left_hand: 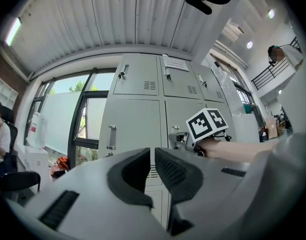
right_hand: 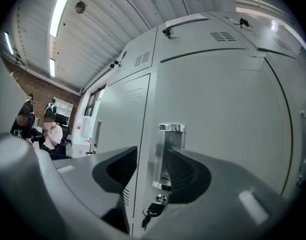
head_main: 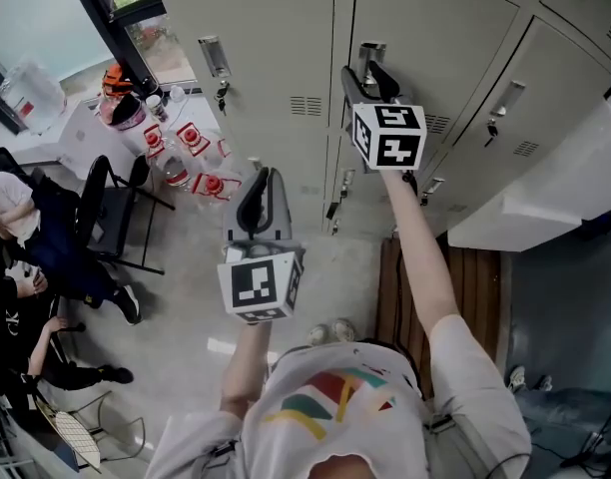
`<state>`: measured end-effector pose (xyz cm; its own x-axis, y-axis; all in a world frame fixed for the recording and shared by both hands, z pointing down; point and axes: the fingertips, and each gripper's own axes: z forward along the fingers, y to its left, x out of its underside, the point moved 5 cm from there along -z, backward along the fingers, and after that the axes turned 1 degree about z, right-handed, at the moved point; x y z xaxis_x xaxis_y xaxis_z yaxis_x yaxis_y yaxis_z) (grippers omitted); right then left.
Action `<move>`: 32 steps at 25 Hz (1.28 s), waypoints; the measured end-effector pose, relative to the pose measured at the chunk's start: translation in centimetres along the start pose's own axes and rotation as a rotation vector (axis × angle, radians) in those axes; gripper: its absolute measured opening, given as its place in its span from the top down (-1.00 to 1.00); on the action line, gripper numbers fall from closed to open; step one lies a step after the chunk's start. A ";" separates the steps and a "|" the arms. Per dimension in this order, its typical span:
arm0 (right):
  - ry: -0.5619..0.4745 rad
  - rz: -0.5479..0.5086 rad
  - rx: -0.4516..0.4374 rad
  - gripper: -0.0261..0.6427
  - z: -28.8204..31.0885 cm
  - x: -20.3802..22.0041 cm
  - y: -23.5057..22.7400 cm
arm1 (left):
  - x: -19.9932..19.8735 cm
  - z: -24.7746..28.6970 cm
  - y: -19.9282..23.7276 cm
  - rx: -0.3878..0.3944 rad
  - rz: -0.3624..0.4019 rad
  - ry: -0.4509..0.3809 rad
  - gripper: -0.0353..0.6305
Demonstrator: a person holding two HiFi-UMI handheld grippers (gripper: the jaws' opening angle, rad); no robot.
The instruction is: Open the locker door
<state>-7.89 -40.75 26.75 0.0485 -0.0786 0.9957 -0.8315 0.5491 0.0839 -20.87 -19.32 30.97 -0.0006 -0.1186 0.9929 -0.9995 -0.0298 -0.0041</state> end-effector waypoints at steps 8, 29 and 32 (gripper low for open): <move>0.023 -0.046 0.018 0.47 1.0 0.4 0.1 | 0.5 0.2 0.7 0.001 -0.007 0.014 0.84; 0.018 -0.054 0.003 0.63 -3.2 0.1 0.7 | 0.4 1.3 -0.7 0.117 -0.051 0.004 0.60; 0.023 -0.070 0.001 0.67 -4.3 0.1 0.8 | 0.3 1.7 -1.7 0.155 -0.054 0.006 0.60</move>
<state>-6.22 -36.75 27.08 0.1191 -0.0980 0.9880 -0.8262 0.5421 0.1534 -19.13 -21.03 31.10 0.0520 -0.1064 0.9930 -0.9814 -0.1892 0.0311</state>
